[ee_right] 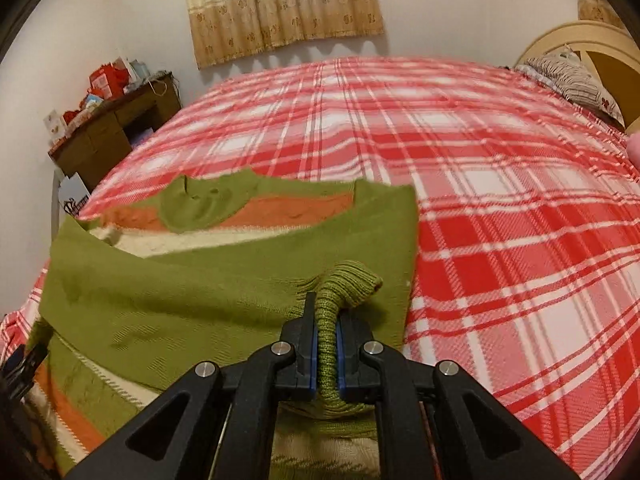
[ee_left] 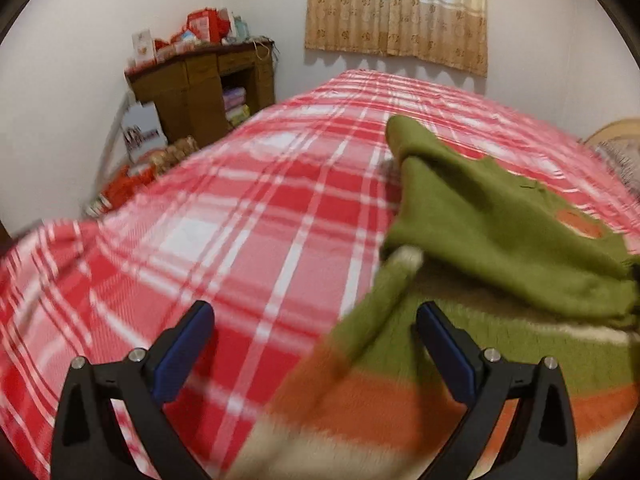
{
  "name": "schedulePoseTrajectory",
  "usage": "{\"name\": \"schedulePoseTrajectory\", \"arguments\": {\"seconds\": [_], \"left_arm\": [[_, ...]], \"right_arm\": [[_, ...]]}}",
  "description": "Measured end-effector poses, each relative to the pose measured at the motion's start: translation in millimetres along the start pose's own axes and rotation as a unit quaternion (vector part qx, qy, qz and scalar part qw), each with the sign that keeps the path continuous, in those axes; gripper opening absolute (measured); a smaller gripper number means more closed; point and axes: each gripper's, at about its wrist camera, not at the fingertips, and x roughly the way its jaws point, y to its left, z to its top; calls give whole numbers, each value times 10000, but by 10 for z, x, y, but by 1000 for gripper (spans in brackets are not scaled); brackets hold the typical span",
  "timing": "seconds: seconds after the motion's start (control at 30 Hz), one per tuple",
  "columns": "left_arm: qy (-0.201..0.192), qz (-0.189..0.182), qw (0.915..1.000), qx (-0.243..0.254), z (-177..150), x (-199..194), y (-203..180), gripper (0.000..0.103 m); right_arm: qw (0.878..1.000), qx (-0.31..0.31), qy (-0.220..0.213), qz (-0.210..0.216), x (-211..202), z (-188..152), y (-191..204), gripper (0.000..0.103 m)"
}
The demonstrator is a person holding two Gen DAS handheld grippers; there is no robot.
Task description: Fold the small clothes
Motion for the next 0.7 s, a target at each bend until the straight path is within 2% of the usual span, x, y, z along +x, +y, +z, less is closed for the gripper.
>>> {"name": "schedulePoseTrajectory", "arguments": {"seconds": [0.07,0.1,0.17,0.3,0.4,0.5,0.63,0.7], "left_arm": [[84,396,9992,47,142,152,-76,103],[254,441,9987,-37,219,262,-76,103],[485,323,9980,-257,320,407,-14,103],[296,69,9980,-548,465,379,191,103],[466,28,9967,-665,314,343,254,103],[525,309,9965,-575,122,295,224,103],[423,183,9970,-620,65,75,358,103],[343,102,9970,-688,92,-30,439,103]], "right_arm": [[9998,-80,-152,-89,-102,24,14,6],[9997,-112,-199,-132,-126,32,12,6],[9998,-102,-149,-64,-105,17,-14,6],[9998,-188,108,43,35,-138,5,6],[9995,-223,199,98,121,-245,52,6],[9991,-158,244,310,131,-234,57,8],[9985,-200,406,312,75,-229,46,11],[9990,-149,309,271,-50,-196,18,15]]}}
